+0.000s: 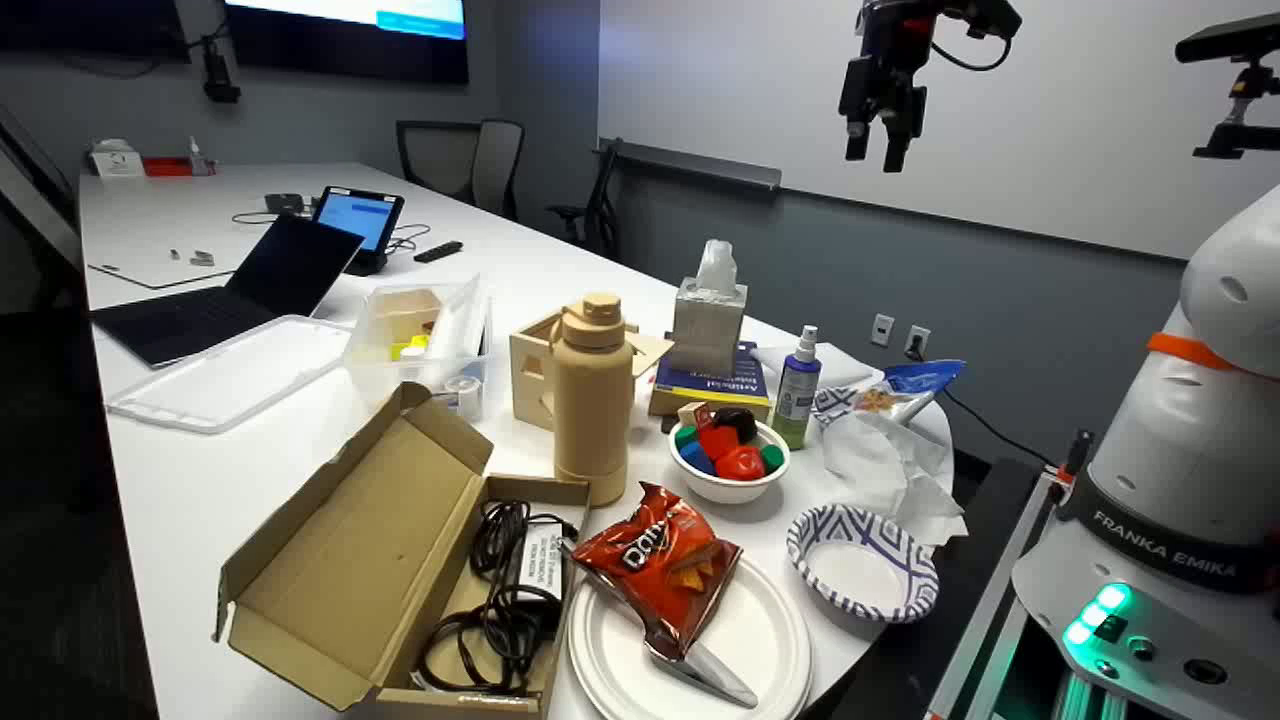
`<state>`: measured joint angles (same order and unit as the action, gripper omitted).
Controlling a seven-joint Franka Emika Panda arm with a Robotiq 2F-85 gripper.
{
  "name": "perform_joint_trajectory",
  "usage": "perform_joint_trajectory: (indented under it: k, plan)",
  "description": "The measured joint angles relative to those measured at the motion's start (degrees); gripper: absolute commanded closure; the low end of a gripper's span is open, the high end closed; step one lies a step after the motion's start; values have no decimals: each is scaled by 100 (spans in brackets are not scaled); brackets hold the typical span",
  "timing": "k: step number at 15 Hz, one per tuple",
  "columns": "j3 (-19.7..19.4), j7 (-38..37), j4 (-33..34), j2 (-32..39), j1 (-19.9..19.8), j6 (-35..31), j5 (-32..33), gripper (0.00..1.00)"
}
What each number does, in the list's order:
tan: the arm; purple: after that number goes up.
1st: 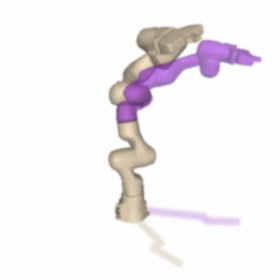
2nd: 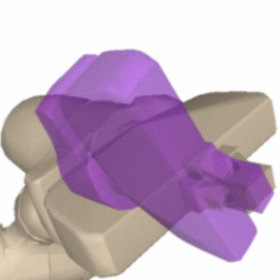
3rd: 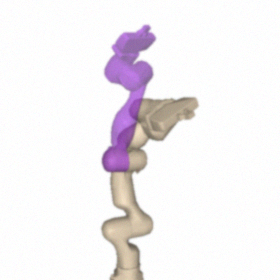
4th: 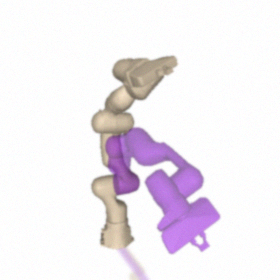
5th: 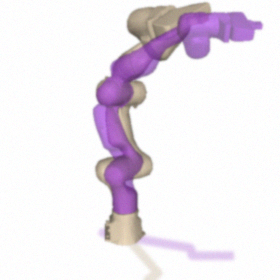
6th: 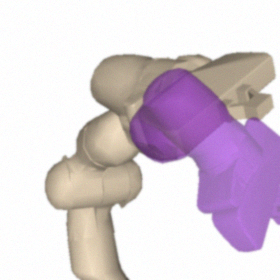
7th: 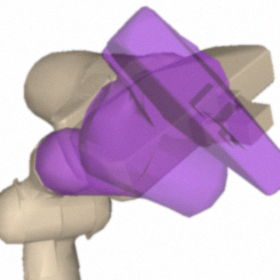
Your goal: Twist the bottle on the table
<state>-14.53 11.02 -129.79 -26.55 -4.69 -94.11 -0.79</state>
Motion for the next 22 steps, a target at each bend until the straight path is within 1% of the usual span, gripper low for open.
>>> perform_joint_trajectory:
  k: [7,10,12,16,18,20,22]
  plan:
    - [1,0,0,0,0,-1,0,0]
    - [161,-289,-38,77,-14,-136,-90,0]
    - [452,-913,-127,216,-15,-470,-271,0]
    - [1254,-2466,-452,391,33,-1398,-594,0]
    - [1633,-3150,-603,382,100,-1733,-657,0]
    - [1984,-3707,-687,372,187,-1932,-658,0]
    - [2265,-4082,-700,372,291,-1971,-658,0]
